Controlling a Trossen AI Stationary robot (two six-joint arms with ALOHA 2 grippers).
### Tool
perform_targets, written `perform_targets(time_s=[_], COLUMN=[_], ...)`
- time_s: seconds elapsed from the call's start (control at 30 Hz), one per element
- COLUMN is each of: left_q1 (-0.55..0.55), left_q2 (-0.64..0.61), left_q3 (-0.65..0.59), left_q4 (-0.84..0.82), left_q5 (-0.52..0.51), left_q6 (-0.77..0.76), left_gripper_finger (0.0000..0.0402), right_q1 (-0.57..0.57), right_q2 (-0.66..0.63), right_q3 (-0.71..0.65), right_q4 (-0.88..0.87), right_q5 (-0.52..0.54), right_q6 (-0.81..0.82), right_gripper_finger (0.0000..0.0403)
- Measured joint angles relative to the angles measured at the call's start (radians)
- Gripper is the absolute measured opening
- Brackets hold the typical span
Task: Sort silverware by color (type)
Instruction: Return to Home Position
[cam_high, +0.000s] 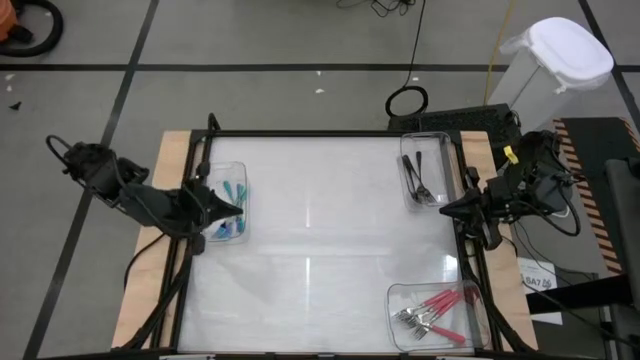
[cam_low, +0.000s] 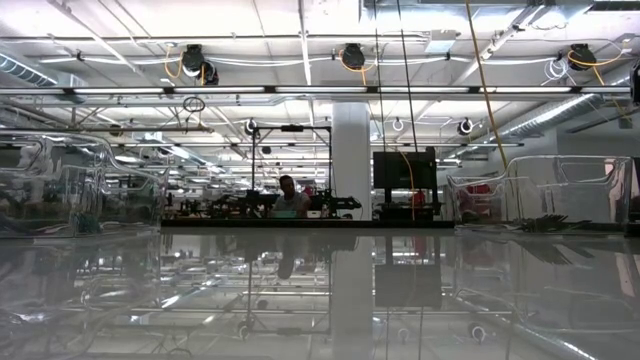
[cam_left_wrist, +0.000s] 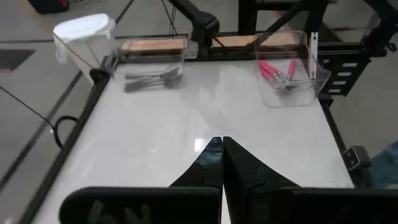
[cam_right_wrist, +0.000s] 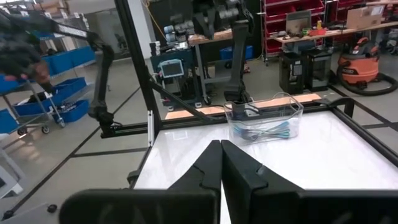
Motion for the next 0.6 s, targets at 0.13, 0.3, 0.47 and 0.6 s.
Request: perform_targets(time_s=[0.13,0.3,0.47,0.6], left_q1=[0.001,0.002,0.006,0.03], left_q2=[-0.178,-0.374,-0.516,-0.586], left_q3=[-0.242,-0.467,-0.599,-0.664], left_q4=[0.161,0.29,0.289,0.26], left_q5=[0.0,0.008,0.005,-0.061], left_q6=[-0.016,-0.017,-0.014,-0.04], left_gripper_finger=[0.0,0.0,0.0,0.0], right_q1=[0.0,0.0,0.0,0.0], right_q2=[0.0,0.0,0.0,-0.005], right_q3=[0.0,0.0,0.0,0.0], right_q4=[0.001,0.001,-0.026,-0.033], right_q5=[0.0,0.0,0.003,0.009], right_q6=[0.005,0.007,0.007,0.008], right_gripper_finger=[0.0,0.0,0.0,0.0])
